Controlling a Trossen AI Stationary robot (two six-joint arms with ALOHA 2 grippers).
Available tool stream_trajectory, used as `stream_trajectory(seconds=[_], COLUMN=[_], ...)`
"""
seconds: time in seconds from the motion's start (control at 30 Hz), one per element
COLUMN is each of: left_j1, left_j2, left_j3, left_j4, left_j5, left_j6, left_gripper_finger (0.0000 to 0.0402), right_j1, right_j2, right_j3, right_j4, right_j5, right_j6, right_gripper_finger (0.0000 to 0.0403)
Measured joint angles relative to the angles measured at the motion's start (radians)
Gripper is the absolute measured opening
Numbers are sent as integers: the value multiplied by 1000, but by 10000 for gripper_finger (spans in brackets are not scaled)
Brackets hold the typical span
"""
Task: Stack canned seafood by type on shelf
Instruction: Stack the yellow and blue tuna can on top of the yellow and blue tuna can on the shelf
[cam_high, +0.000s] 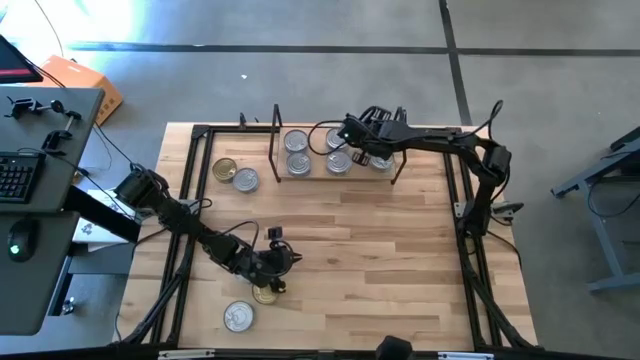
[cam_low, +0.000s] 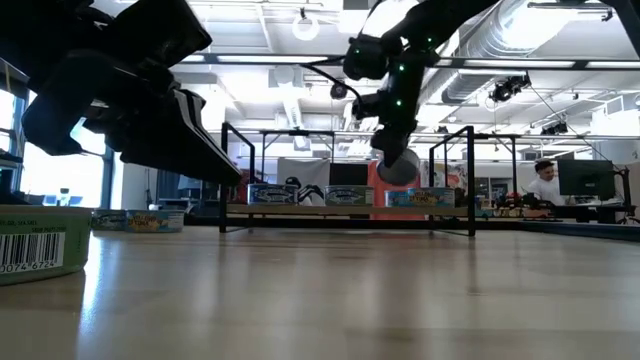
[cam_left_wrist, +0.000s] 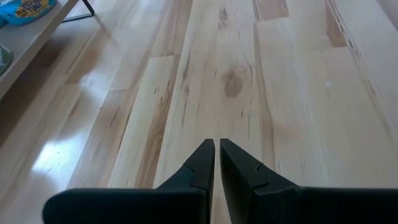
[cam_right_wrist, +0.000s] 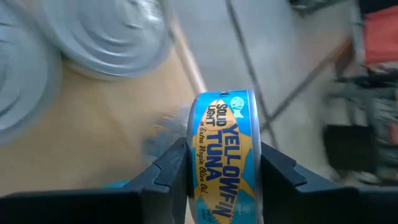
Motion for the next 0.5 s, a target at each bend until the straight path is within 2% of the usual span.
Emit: stream_trajectory(seconds=[0.1, 0.5], left_j1=[0, -1], left_j2=[0, 0], left_j3=[0, 0], left_j4=[2, 15], left_j5=[0, 3], left_j6=[0, -7], left_gripper_finger=[19, 19], right_j1=[-4, -70], right_j2=[-2, 3], right_j3=[1, -4], right_j4=[-1, 23], right_j5=[61, -8], right_j6=[-2, -19], right_gripper_finger=[120, 120])
